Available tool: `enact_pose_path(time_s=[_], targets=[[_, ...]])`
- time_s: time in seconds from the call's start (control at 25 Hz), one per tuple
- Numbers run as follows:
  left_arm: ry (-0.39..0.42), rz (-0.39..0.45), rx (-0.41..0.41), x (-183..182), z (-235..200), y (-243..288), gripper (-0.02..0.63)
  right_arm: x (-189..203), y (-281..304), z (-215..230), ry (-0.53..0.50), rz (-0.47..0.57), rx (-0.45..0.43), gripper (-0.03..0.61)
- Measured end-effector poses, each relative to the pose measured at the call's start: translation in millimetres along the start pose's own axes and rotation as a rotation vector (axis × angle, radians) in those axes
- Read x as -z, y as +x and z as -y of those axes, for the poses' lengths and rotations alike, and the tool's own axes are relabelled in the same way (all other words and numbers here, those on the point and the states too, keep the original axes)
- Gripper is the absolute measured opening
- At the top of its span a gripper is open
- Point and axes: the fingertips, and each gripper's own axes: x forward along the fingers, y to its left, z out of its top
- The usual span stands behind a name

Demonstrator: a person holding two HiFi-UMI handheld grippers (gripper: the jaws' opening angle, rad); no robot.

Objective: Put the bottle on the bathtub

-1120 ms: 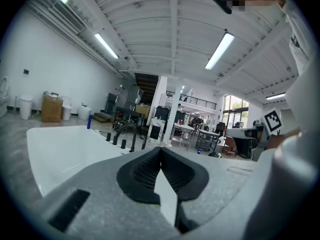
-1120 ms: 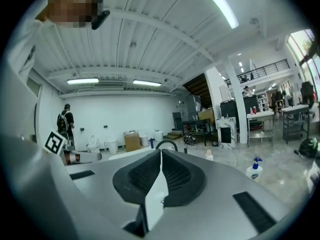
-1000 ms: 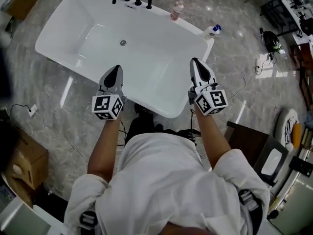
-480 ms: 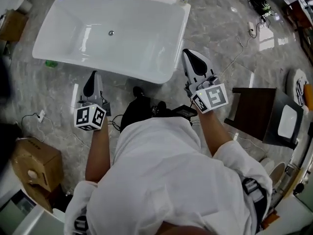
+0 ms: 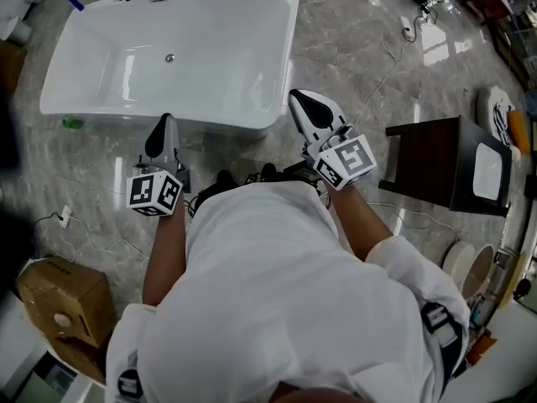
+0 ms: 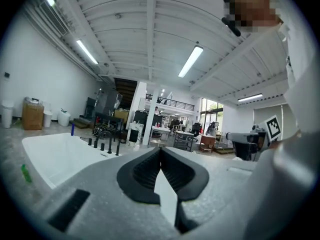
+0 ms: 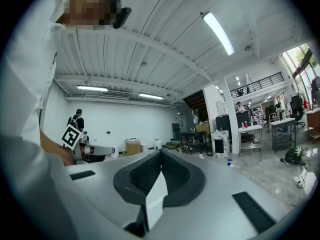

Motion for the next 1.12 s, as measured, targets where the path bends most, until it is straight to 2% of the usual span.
enact_pose_path(time_s=[0.16,0.36,0.76,1.12], targets=[[0.019,0.009,0.042,-6.7,-13.0,-3.0,0.015,6.0,8.7,-6.4,0.009,-0.009,0.062,0.014],[-0.006,-0.002,0.064,-4.5,-40.7,-7.8,0.015,12.2,18.1,-18.6,0.024,-0.011,0.115,0.014],[-0.005,-0.018,0.142,-5.5,-71.4,-17.2,0.015,27.2,47.9,-42.5,0.051,-0.017,0.138,0.014],[-0.021,-0.068,0.229,13.4,-76.9,-16.5,0.015,42.5,53.7,-58.9,0.068,-0.037,0.154,0.014]])
